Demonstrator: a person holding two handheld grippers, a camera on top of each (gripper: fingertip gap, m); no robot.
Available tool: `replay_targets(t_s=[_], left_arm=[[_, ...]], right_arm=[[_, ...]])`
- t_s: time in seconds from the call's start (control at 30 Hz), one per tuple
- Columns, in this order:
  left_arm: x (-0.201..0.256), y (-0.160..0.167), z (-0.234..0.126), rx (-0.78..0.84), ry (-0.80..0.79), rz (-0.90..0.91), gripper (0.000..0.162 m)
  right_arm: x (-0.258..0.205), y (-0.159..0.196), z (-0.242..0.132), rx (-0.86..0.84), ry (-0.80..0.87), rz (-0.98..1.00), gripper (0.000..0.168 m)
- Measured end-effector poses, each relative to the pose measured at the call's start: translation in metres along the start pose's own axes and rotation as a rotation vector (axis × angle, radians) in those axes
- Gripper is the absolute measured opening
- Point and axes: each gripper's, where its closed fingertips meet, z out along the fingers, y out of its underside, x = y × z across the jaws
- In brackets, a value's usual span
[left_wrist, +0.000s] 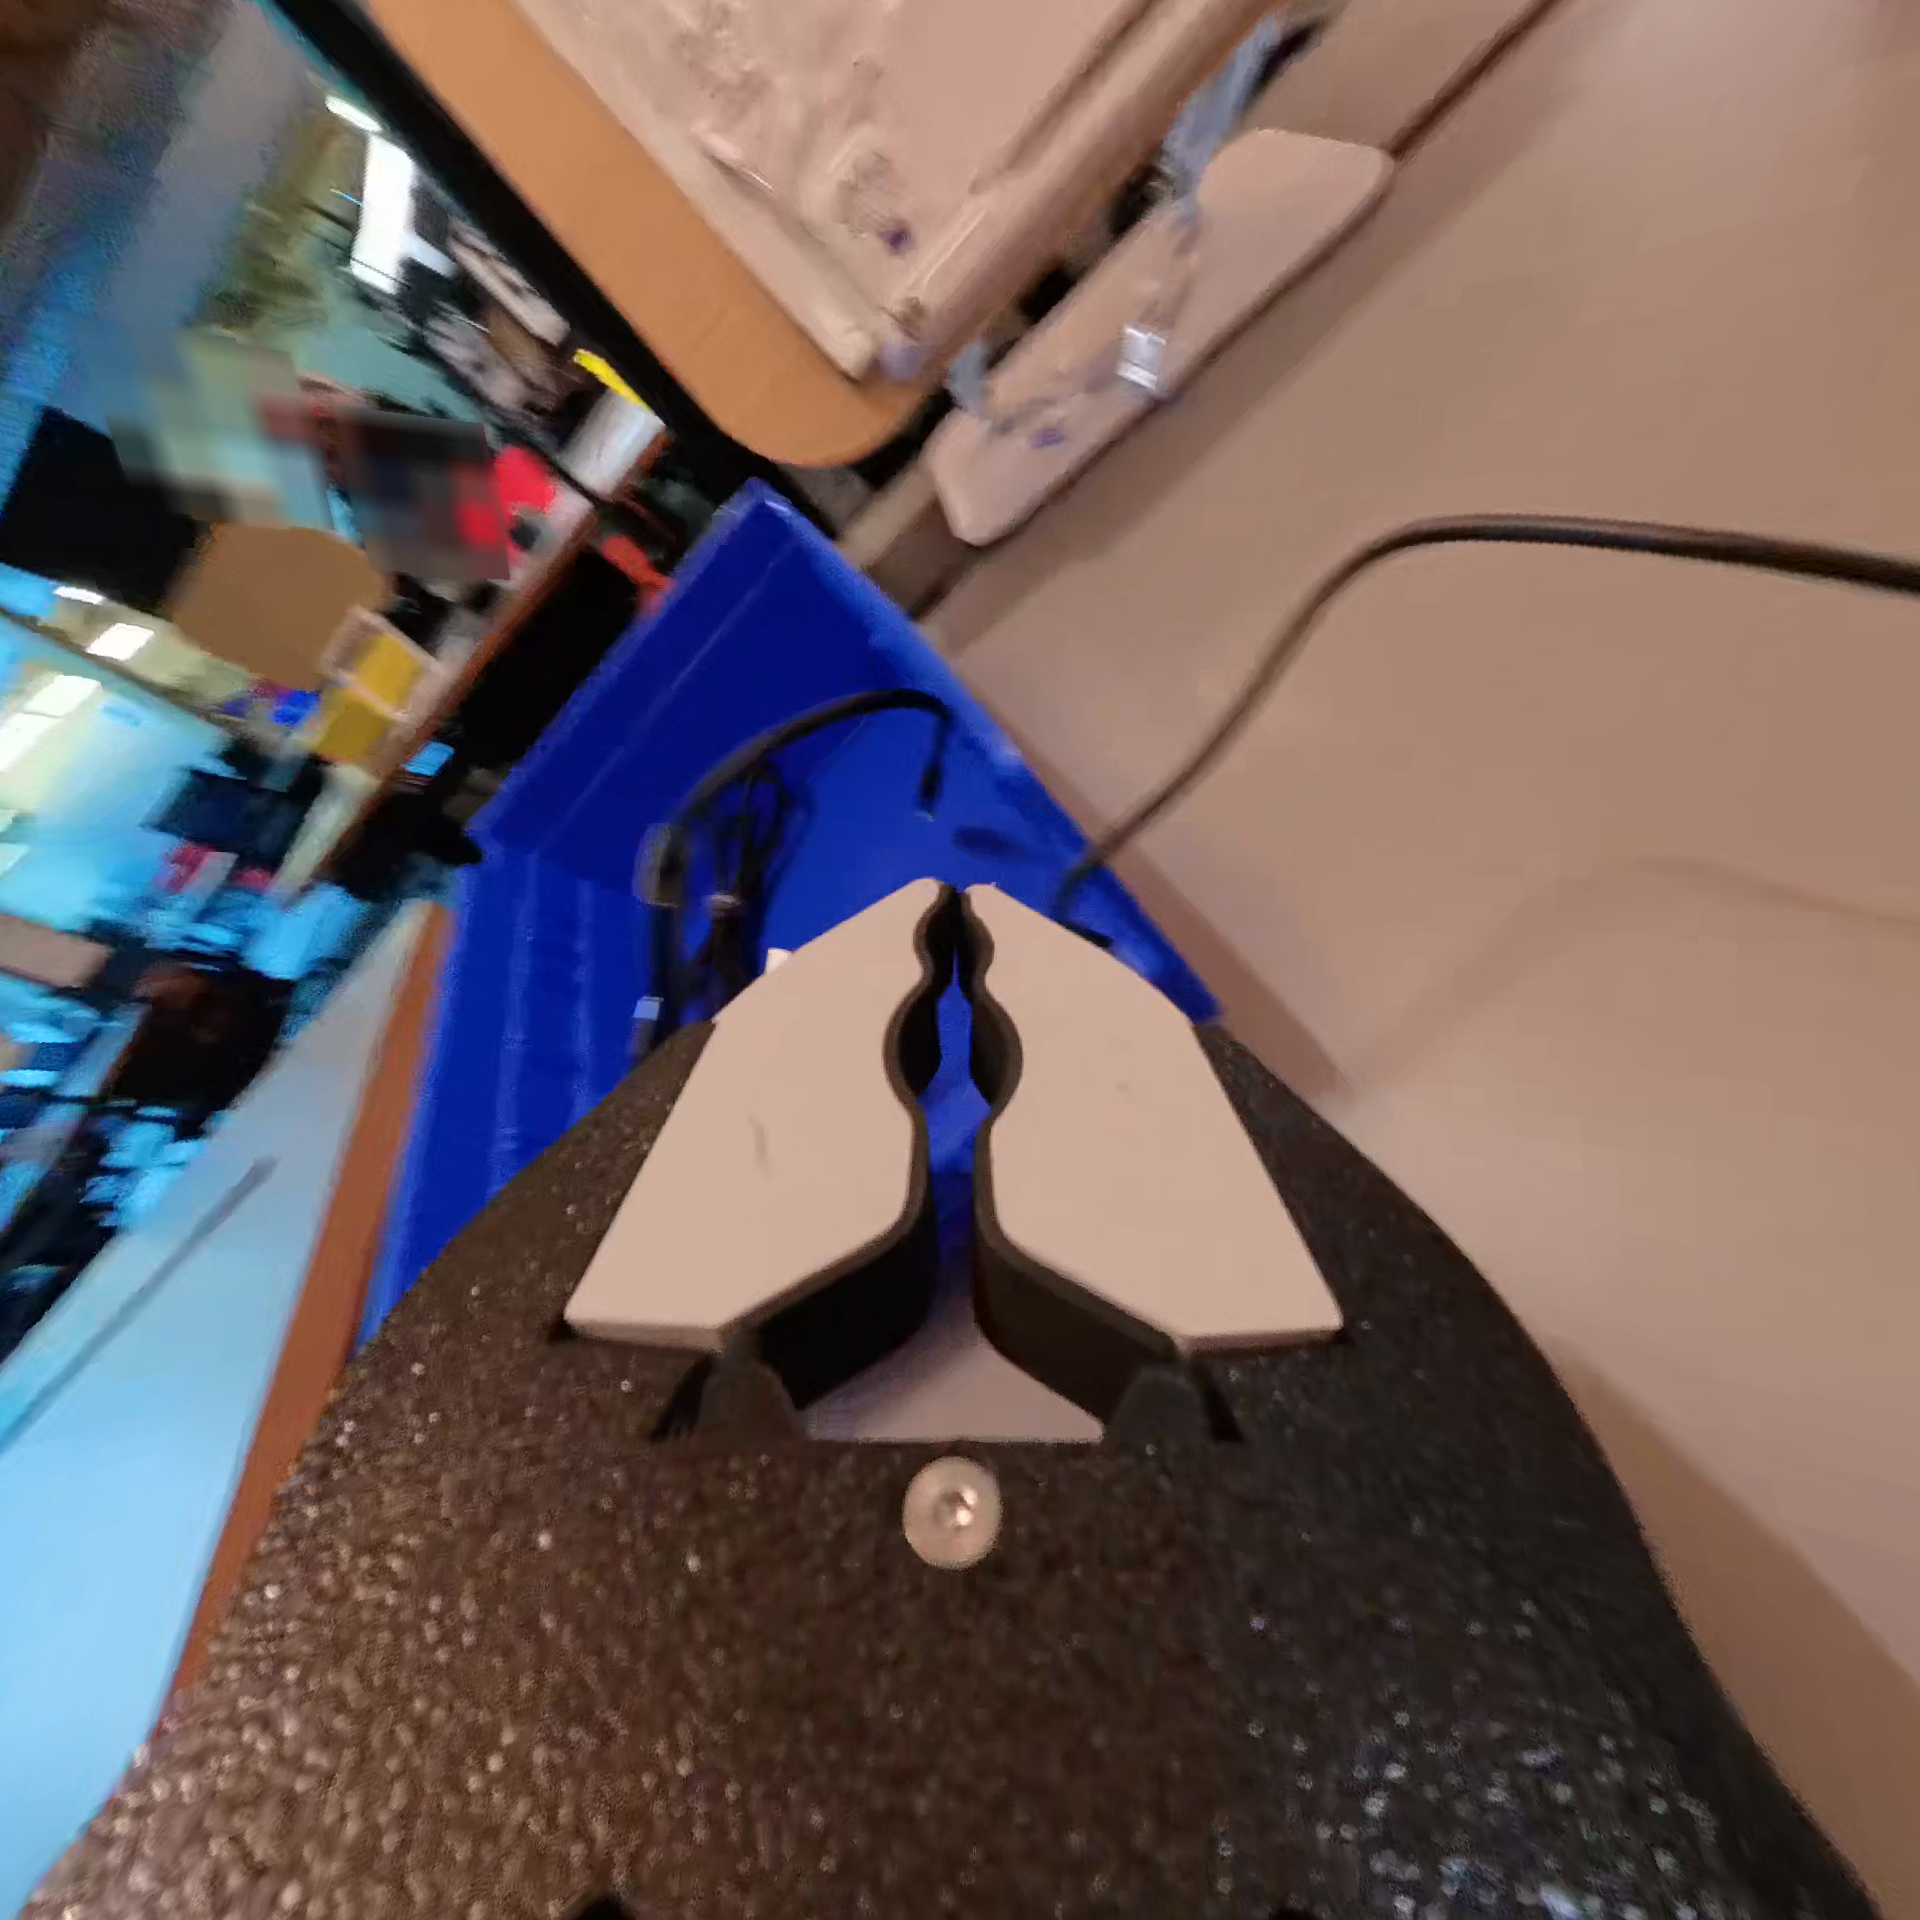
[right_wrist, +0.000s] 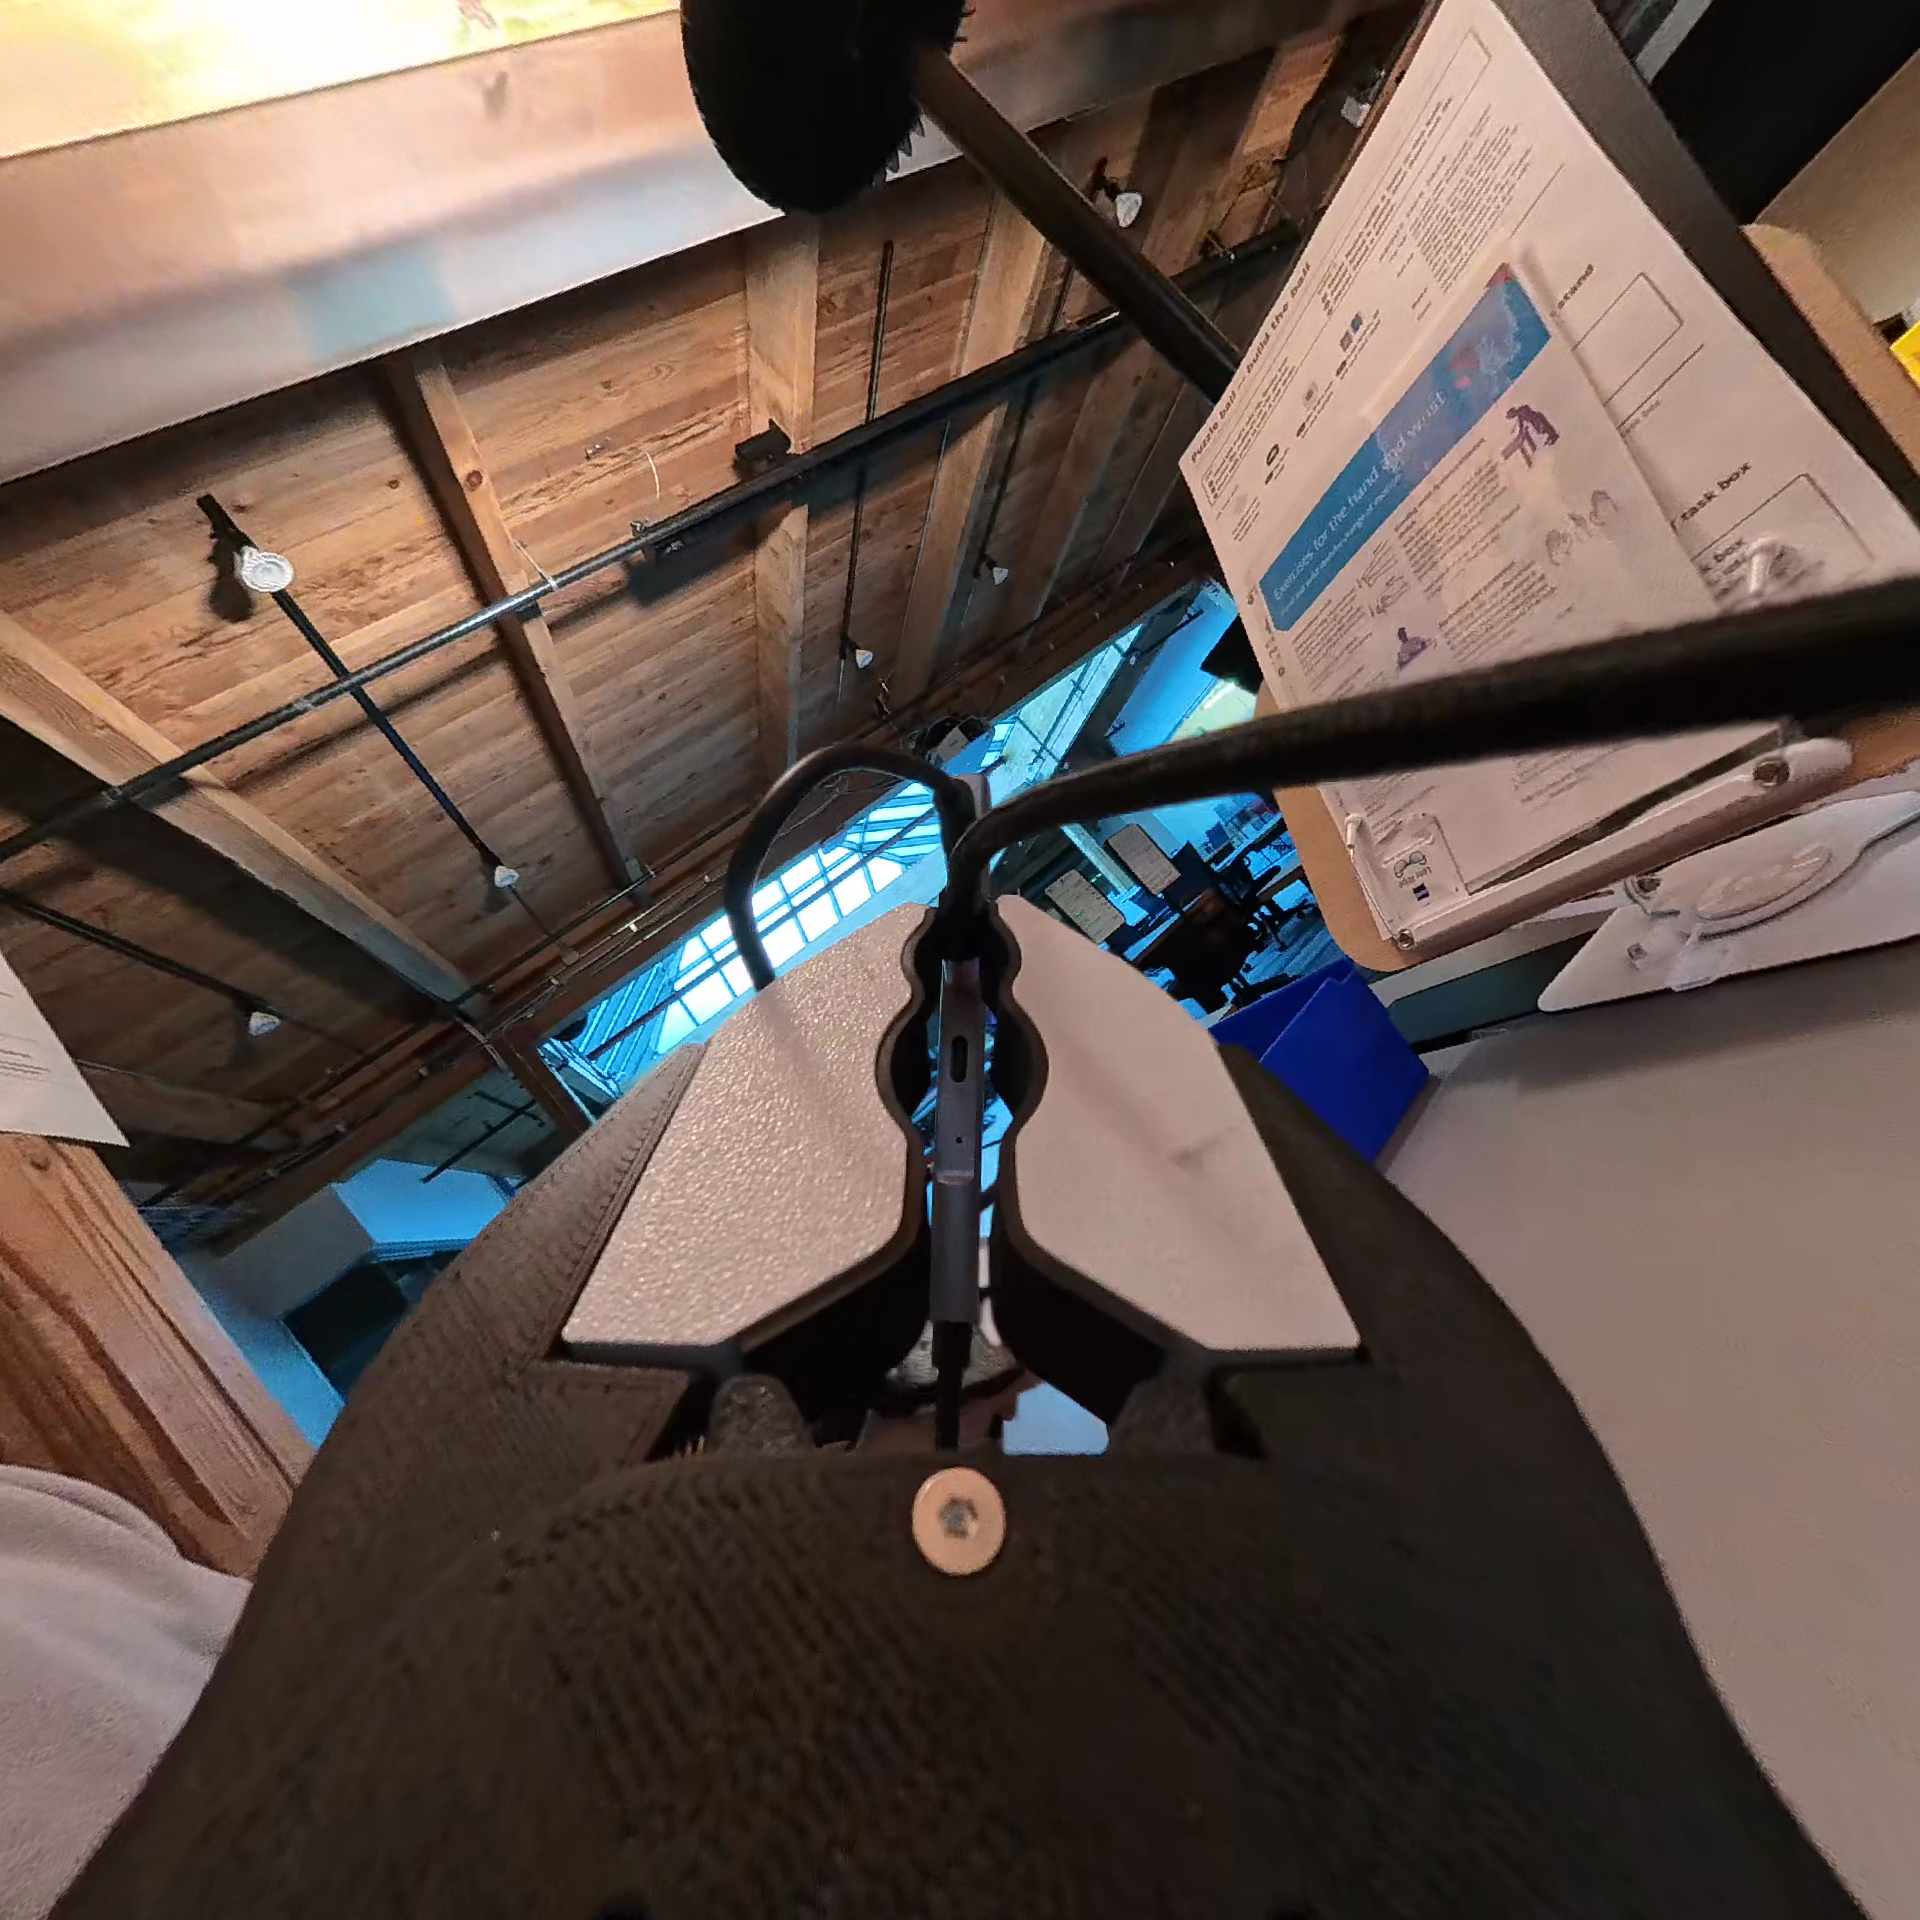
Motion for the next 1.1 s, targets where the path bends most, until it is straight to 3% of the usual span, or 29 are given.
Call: replay_targets(t_s=[0.13, 0.2, 0.3, 0.37, 0.4, 0.6, 0.67, 0.83, 0.97, 1.03, 1.1], left_arm=[[-0.044, -0.038, -0.034, 0.173, -0.217, 0.008, 0.0], [-0.051, -0.061, -0.048, 0.24, -0.195, -0.049, 0.0], [-0.028, -0.057, -0.035, 0.156, 0.06, -0.056, 0.003], [0.001, -0.041, -0.027, 0.104, 0.28, -0.062, 0.032], [0.008, -0.031, -0.023, 0.069, 0.321, -0.071, 0.039], [0.017, 0.007, 0.006, -0.016, 0.332, -0.065, 0.016], [0.021, 0.006, 0.007, 0.017, 0.359, -0.103, 0.004], [-0.003, -0.004, -0.006, 0.102, 0.238, -0.112, 0.003], [-0.054, -0.055, -0.042, 0.32, 0.016, -0.211, 0.002], [-0.071, -0.105, -0.079, 0.509, -0.058, -0.232, 0.002], [-0.067, -0.16, -0.118, 0.695, 0.008, -0.295, 0.002]], right_arm=[[0.006, 0.002, -0.003, -0.021, 0.032, -0.032, 0.007], [0.008, 0.005, -0.002, -0.025, 0.027, -0.021, 0.007], [0.01, 0.01, 0.001, -0.031, 0.02, 0.003, 0.007], [0.007, 0.014, 0.003, -0.044, 0.005, 0.008, 0.007], [0.005, 0.016, 0.003, -0.053, 0.0, 0.007, 0.007], [0.002, 0.026, 0.003, -0.093, -0.015, 0.009, 0.007], [0.003, 0.028, 0.003, -0.097, -0.013, 0.008, 0.007], [0.008, 0.03, -0.002, -0.11, 0.02, -0.03, 0.007], [0.016, 0.038, -0.003, -0.136, 0.061, -0.033, 0.007], [0.021, 0.046, -0.001, -0.16, 0.081, -0.041, 0.007], [0.025, 0.052, 0.002, -0.167, 0.092, -0.036, 0.007]])
